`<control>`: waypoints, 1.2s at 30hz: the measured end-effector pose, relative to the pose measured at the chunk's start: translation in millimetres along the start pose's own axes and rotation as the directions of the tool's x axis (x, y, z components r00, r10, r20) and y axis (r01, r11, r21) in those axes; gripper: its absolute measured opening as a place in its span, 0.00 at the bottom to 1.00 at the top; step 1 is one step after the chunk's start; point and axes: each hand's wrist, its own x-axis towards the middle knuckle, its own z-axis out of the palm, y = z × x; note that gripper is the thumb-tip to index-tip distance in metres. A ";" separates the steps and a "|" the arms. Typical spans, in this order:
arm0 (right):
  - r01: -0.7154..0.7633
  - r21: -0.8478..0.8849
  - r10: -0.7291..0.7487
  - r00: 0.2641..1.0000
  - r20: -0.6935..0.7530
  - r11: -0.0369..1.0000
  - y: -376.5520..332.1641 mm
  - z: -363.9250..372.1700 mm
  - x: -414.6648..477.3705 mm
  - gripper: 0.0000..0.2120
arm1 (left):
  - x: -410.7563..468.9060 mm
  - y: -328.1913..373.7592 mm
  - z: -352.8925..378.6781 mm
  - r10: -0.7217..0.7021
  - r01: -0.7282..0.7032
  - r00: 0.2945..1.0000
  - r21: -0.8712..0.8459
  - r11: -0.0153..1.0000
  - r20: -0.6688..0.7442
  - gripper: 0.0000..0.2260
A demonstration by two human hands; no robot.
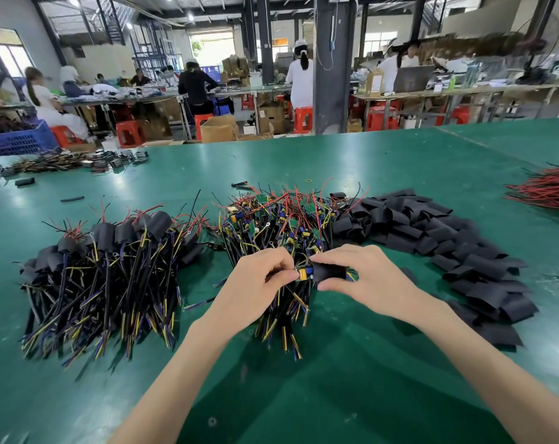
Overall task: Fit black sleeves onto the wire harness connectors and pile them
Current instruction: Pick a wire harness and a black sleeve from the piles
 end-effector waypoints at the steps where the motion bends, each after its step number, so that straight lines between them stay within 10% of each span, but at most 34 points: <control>1: -0.012 0.005 0.012 1.000 0.021 1.000 0.2 -0.2 -0.2 0.20 | -0.2 0.3 0.4 0.001 -0.001 1.000 0.000 1.000 0.010 0.06; 18: 0.114 -0.154 -0.125 0.990 -0.065 0.981 -5.9 21.6 -3.7 0.27 | -0.9 3.3 -0.9 -0.042 0.049 0.989 0.045 0.998 -0.140 0.08; 23: 0.052 -0.234 -0.100 0.975 -0.199 0.971 -6.4 19.4 -2.7 0.28 | 3.1 -15.9 -40.5 0.027 0.111 0.698 0.145 0.983 -0.716 0.04; 28: 0.025 -0.251 -0.071 0.982 -0.175 0.968 -3.5 23.1 -3.1 0.26 | -3.7 -59.8 -73.0 -0.135 0.388 0.529 0.097 0.916 -0.838 0.13; 36: 0.012 -0.254 -0.044 0.992 -0.120 0.967 2.4 27.7 -5.2 0.24 | -13.1 -86.0 -63.2 -0.289 0.660 0.705 0.449 0.603 -0.647 0.20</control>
